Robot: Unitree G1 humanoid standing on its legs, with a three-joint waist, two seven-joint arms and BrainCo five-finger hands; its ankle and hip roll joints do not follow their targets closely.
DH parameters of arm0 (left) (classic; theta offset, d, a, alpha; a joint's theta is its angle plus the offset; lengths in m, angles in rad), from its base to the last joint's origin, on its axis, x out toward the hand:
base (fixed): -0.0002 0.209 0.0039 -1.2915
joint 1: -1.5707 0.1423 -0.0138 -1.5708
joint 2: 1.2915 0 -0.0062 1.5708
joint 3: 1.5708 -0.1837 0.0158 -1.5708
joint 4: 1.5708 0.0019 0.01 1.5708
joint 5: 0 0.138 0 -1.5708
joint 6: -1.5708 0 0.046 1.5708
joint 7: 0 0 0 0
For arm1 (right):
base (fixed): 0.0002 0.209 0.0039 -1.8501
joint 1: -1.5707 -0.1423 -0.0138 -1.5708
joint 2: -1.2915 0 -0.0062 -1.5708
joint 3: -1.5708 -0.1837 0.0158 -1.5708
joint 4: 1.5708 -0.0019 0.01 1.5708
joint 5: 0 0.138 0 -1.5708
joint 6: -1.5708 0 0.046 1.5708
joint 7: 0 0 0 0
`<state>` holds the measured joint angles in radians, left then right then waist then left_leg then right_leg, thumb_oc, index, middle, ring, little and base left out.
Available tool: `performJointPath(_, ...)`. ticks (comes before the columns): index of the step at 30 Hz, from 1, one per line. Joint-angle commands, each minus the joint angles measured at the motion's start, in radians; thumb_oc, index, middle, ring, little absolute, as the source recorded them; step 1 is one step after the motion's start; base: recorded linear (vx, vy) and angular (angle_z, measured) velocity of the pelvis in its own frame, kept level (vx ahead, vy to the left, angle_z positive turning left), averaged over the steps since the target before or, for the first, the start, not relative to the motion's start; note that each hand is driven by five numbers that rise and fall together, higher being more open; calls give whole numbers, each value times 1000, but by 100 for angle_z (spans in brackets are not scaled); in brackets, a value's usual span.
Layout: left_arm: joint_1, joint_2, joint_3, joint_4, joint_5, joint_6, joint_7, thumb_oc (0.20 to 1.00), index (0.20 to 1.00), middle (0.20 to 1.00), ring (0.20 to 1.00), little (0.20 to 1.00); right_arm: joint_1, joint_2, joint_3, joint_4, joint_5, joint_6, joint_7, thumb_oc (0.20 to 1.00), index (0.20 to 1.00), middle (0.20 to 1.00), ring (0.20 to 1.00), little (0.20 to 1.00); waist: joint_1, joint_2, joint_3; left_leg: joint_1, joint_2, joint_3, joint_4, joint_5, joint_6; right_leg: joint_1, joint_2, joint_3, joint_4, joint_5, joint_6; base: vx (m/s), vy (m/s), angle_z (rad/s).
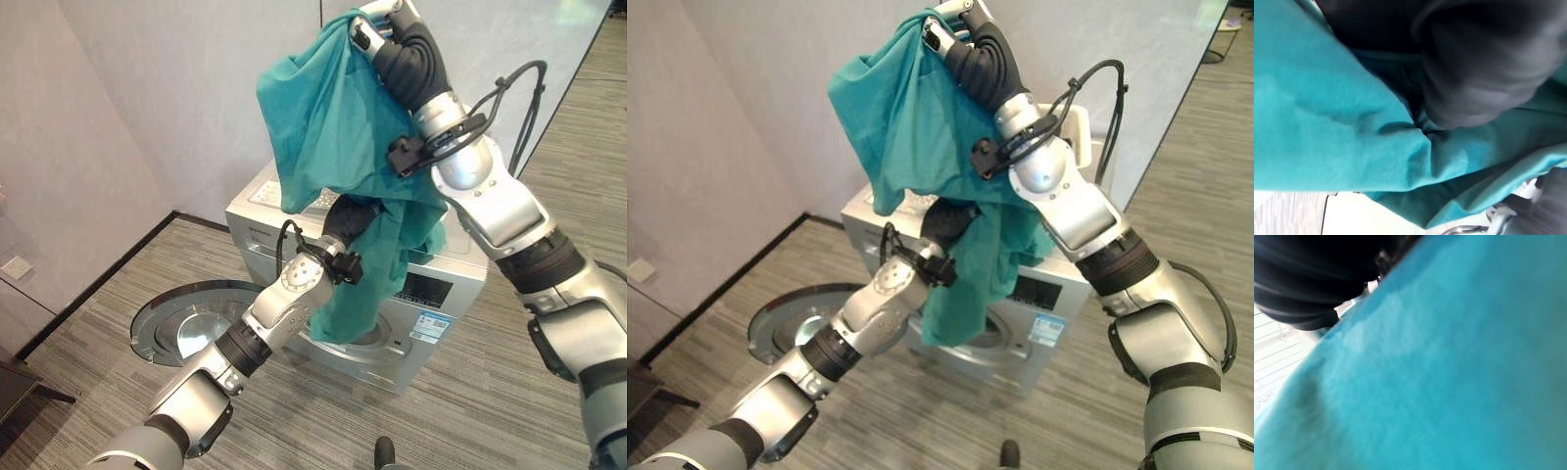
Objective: Grab the laundry basket,head to the washer,open it,put in the laundry and shut it.
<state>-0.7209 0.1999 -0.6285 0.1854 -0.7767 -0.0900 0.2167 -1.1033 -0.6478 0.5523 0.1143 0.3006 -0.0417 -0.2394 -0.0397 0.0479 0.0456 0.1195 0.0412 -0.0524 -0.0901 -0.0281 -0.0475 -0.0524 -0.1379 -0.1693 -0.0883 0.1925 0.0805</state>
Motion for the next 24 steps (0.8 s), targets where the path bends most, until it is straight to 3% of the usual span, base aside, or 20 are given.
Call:
performJointPath(1, -92, 7, 56, 0, 49, -91, 12, 200, 200, 200, 200, 200, -32, -49, -31, -29, 13, -55, -17, 200, 200, 200, 200, 200, 5, -36, -24, -66, -1, 42, 3, -15, -3, 136, 13, 55, 1, -220, 35, 0, 0, 0)
performJointPath(2, -86, 15, 63, -8, 60, -94, 15, 200, 200, 200, 200, 200, -20, -54, -36, -33, 16, -58, -15, 545, 545, 545, 545, 545, 5, -37, -24, -65, -1, 44, 3, -16, -2, 134, 13, 56, 1, -219, 36, 0, 0, 0)
performJointPath(3, -86, 15, 63, -8, 60, -94, 15, 200, 200, 200, 200, 200, -20, -54, -36, -33, 16, -58, -15, 545, 545, 545, 545, 545, 5, -37, -24, -65, -1, 44, 3, -16, -2, 134, 13, 57, 1, -219, 36, 0, 0, 0)
performJointPath(4, -72, 30, 81, -19, 78, -97, 17, 200, 200, 200, 200, 200, 0, -68, -30, -46, 41, -65, 6, 1000, 1000, 1000, 1000, 1000, 4, -38, -23, -65, 0, 48, 3, -16, -3, 132, 13, 59, 1, -218, 37, 0, 0, 0)
performJointPath(12, 4, 82, 157, -52, 161, -120, 30, 200, 200, 200, 200, 200, 68, -163, -29, -102, 225, -118, 89, 1000, 1000, 1000, 1000, 1000, -4, -48, -25, -67, 4, 63, 3, -18, -7, 123, 15, 73, 1, -215, 41, -9, -7, -7)
performJointPath(14, 41, 105, 201, -70, 190, -134, 40, 200, 200, 200, 200, 200, 110, -212, -71, -116, 301, -146, 108, 1000, 1000, 1000, 1000, 1000, -10, -50, -28, -65, 6, 72, 3, -21, -9, 120, 15, 79, 1, -213, 43, -6, -4, -9)
performJointPath(19, 98, 143, 279, -107, 214, -152, 51, 200, 200, 200, 200, 200, 197, -264, -185, -137, 319, -165, 93, 1000, 1000, 1000, 1000, 1000, -23, -48, -33, -57, 8, 86, 3, -29, -8, 120, 17, 94, 1, -211, 45, 3, -1, -6)
performJointPath(24, 189, 175, 352, -171, 224, -158, 45, 200, 200, 200, 200, 200, 378, -298, -399, -168, 309, -189, 52, 1000, 1000, 1000, 1000, 1000, -37, -43, -44, -54, 10, 94, 3, -36, -6, 116, 19, 105, 1, -210, 47, 7, -4, -14)
